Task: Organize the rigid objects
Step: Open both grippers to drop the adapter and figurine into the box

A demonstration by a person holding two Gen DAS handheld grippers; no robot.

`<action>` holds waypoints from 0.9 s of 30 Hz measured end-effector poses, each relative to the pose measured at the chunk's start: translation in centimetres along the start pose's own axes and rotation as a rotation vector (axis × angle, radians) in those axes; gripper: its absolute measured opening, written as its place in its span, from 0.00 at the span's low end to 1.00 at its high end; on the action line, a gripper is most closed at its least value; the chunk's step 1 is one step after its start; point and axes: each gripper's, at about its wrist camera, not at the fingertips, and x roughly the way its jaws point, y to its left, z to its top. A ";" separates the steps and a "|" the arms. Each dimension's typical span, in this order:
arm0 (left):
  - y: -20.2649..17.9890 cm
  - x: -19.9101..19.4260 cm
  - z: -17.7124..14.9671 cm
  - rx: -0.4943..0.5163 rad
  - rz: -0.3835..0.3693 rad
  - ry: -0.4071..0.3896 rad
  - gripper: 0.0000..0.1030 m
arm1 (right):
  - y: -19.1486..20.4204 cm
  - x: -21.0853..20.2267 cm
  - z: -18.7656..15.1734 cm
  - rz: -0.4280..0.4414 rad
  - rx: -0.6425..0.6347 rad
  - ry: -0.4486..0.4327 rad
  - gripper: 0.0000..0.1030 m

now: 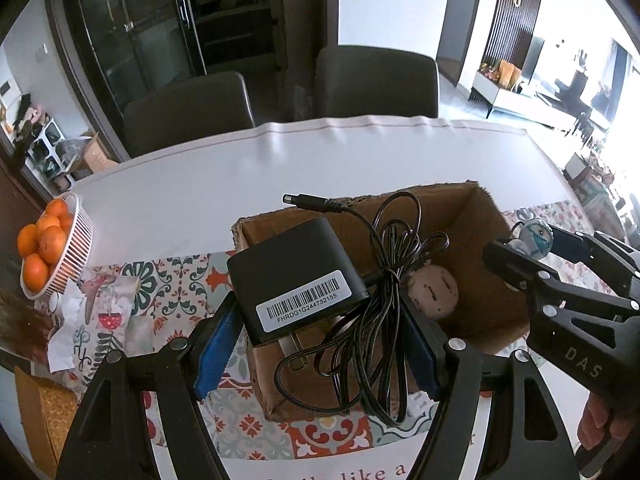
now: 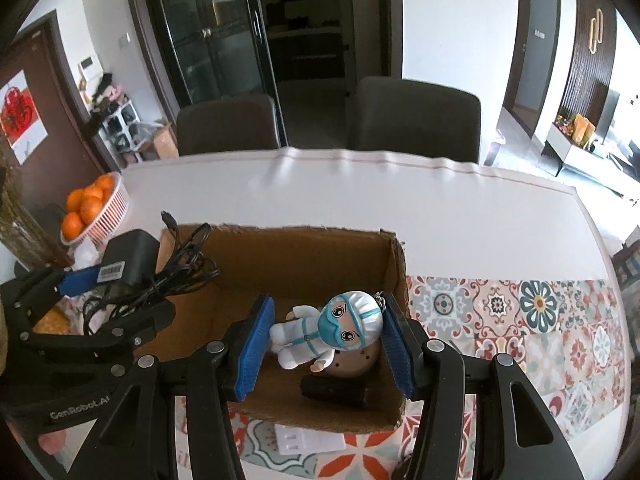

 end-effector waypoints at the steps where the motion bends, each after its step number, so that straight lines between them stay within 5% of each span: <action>1: 0.0 0.3 0.1 -0.002 -0.003 0.007 0.72 | 0.0 0.3 0.0 -0.001 -0.003 0.007 0.52; 12: 0.0 3.1 0.5 -0.015 -0.012 0.082 0.73 | -0.9 2.6 0.2 0.004 0.020 0.076 0.52; 27: -0.4 -0.3 -0.4 0.005 0.069 -0.023 0.75 | -1.3 1.4 -1.0 -0.011 0.052 0.074 0.57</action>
